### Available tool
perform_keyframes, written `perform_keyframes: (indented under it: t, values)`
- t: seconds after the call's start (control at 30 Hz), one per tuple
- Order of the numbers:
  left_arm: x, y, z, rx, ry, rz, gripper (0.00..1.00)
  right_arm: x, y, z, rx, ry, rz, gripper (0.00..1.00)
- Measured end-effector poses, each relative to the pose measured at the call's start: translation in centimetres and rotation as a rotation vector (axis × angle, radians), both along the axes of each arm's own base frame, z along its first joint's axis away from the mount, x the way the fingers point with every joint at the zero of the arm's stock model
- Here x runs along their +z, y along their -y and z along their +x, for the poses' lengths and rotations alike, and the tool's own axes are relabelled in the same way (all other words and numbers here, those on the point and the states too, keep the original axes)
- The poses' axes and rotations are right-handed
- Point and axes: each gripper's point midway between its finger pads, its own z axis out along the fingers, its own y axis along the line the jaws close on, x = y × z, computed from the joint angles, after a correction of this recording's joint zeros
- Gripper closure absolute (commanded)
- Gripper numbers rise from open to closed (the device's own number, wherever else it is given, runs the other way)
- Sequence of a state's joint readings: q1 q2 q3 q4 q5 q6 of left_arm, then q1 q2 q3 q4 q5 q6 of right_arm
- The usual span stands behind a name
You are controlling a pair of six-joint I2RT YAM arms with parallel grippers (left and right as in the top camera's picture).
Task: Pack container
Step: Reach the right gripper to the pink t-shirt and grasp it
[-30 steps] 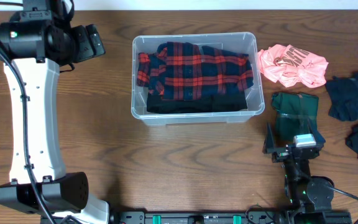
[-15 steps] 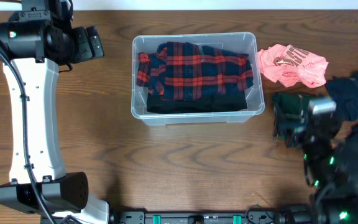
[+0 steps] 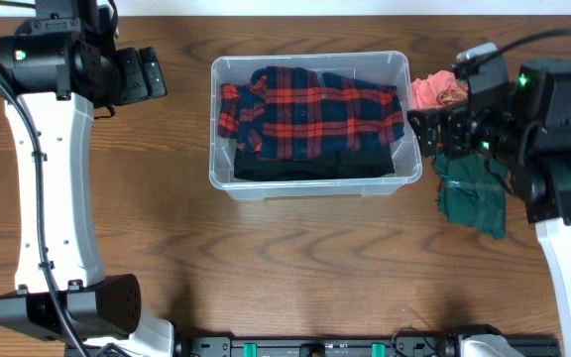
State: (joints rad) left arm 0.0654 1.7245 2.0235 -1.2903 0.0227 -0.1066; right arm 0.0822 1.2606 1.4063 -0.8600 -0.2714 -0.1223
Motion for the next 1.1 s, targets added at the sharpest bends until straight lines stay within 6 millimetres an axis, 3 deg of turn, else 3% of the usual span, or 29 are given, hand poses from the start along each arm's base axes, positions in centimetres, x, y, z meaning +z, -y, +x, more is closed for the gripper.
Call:
perform_keyframes:
  t: [0.2,0.3,0.47,0.7,0.97,1.1]
  values:
    - [-0.1,0.0,-0.2,0.000,-0.011,-0.001,0.02,-1.0,-0.7,0.1,0.031,-0.047,0.027,0.01]
    - [-0.1,0.0,-0.2,0.000,-0.011,-0.001,0.02,-1.2,-0.2,0.3,-0.001,-0.054,0.025,0.01]
    - [-0.1,0.0,-0.3,0.000,-0.012,-0.001,0.02,-2.3,4.3,1.6,-0.179,-0.092,0.024,0.01]
    - [-0.2,0.0,-0.3,0.000,-0.016,-0.001,0.02,-6.4,11.8,3.3,-0.408,-0.210,0.036,0.01]
    - [-0.1,0.0,-0.2,0.000,-0.008,0.000,0.02,-10.9,17.1,5.4,-0.543,-0.283,0.072,0.01]
    - [-0.1,0.0,-0.2,-0.007,-0.008,0.003,0.02,-13.4,18.8,6.9,-0.572,-0.304,0.100,0.01]
